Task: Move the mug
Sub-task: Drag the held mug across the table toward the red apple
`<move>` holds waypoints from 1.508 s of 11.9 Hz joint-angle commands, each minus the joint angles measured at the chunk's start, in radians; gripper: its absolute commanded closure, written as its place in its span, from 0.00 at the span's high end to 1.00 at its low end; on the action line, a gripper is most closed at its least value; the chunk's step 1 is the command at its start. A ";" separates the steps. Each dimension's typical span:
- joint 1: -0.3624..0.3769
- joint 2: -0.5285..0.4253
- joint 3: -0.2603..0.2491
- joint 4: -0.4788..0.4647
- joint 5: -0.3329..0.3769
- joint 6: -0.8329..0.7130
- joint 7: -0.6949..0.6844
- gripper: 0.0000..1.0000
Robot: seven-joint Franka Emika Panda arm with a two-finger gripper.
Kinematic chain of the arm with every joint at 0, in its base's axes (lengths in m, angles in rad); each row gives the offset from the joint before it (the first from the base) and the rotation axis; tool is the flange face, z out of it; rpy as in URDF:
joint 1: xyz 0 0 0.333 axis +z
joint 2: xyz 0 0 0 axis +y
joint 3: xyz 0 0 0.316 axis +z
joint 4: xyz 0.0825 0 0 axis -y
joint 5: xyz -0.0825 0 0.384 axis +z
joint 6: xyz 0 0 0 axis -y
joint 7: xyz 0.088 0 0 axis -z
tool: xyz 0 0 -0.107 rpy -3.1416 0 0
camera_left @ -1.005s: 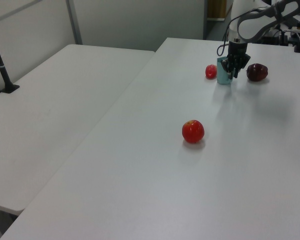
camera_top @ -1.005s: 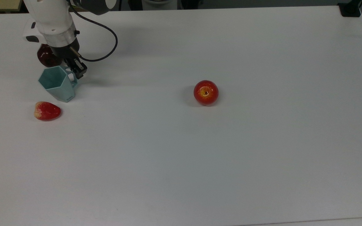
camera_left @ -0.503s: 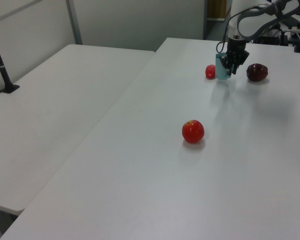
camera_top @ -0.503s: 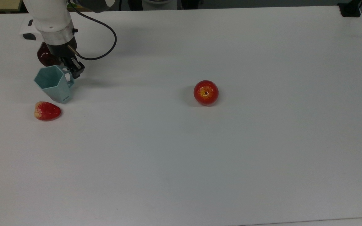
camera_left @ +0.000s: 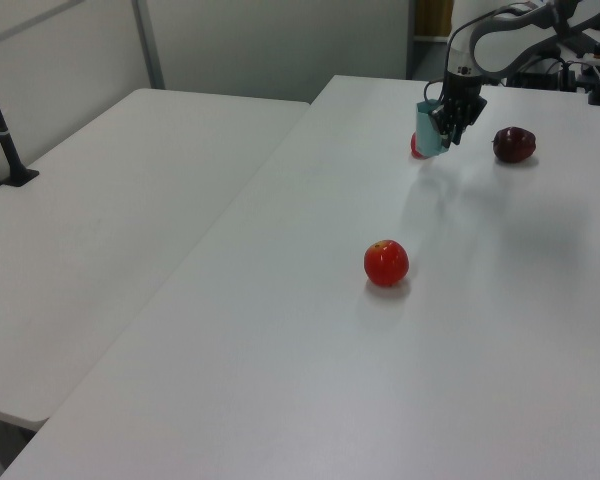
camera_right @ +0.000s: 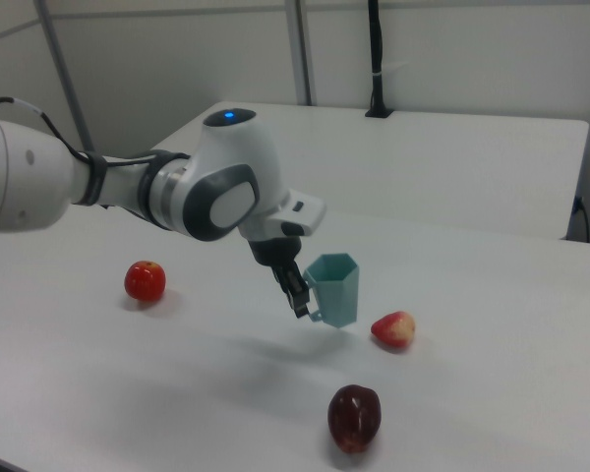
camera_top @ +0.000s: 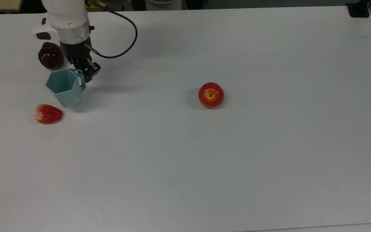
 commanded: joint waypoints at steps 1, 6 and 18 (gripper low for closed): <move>0.043 -0.082 -0.005 -0.027 -0.018 -0.060 0.004 0.00; 0.128 -0.165 -0.004 -0.037 0.009 -0.267 -0.118 0.00; 0.257 -0.206 -0.004 -0.203 0.025 -0.292 -0.333 0.00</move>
